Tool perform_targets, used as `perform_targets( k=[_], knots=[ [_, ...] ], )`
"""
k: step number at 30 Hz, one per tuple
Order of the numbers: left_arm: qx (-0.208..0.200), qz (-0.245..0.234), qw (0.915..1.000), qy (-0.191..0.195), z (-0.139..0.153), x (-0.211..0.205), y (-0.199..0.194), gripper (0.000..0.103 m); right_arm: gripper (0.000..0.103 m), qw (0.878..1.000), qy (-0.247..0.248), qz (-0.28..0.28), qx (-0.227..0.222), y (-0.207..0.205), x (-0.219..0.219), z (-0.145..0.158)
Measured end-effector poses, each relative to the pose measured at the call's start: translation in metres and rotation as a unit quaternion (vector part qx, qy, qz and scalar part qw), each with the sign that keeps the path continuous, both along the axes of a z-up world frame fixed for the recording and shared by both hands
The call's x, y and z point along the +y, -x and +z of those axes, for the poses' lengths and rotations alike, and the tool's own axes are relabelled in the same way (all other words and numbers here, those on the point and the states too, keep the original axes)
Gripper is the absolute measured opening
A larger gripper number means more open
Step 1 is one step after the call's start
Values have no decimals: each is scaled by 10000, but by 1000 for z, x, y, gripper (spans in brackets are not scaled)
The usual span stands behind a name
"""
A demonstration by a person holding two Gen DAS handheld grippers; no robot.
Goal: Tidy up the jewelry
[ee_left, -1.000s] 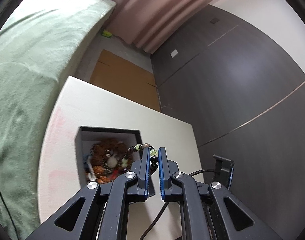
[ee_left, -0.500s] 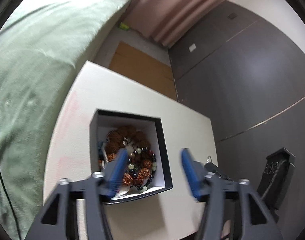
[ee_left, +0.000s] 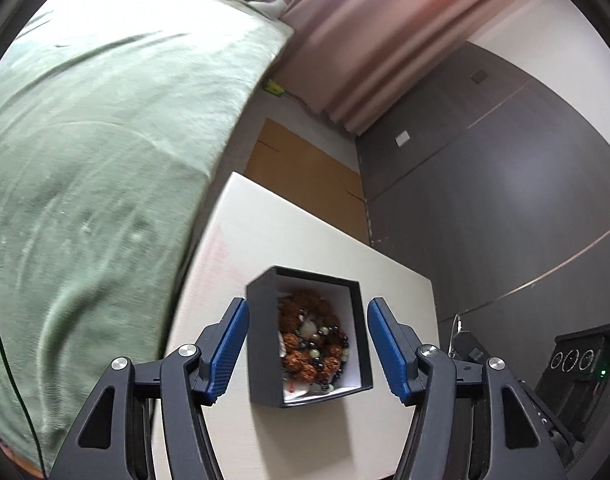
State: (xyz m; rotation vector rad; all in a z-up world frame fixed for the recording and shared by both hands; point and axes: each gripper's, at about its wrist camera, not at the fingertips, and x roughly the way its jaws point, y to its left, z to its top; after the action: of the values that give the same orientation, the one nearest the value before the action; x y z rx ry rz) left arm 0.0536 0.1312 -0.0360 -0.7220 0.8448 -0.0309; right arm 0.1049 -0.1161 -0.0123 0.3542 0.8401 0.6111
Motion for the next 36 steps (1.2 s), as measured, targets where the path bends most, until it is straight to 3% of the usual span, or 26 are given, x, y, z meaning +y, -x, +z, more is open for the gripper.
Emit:
perform_targets(
  k=[4, 6, 8, 9, 10, 18, 25, 28, 36],
  knots=[
    [3, 65, 10000, -6, 1, 6, 2, 62, 4, 9988, -271, 414, 47, 1, 27, -2],
    [-6, 53, 10000, -18, 3, 7, 2, 62, 10, 9988, -93, 450, 176, -1, 38, -7],
    [-24, 25, 10000, -40, 4, 5, 1, 62, 33, 9985, -43, 410, 356, -6, 38, -13],
    [-27, 9, 10000, -57, 4, 4, 1, 62, 50, 9986, -99, 349, 392, -6, 33, -15],
    [-27, -4, 10000, -76, 6, 3, 2, 63, 56, 9989, -174, 224, 385, -7, 26, -16],
    [-88, -273, 9988, -393, 12, -21, 0, 72, 56, 9985, -199, -204, 464, -2, -18, -15],
    [-217, -503, 9951, -829, 24, -49, 7, 86, 56, 9981, -2, -357, 504, 4, -38, -11],
    [-273, -597, 9918, -1097, 28, -63, 11, 90, 68, 9982, 71, -371, 474, 8, -43, -7],
    [-536, -675, 9803, -1779, 39, -98, 31, 97, 78, 9979, 457, -404, 235, 24, -61, 6]
  ],
)
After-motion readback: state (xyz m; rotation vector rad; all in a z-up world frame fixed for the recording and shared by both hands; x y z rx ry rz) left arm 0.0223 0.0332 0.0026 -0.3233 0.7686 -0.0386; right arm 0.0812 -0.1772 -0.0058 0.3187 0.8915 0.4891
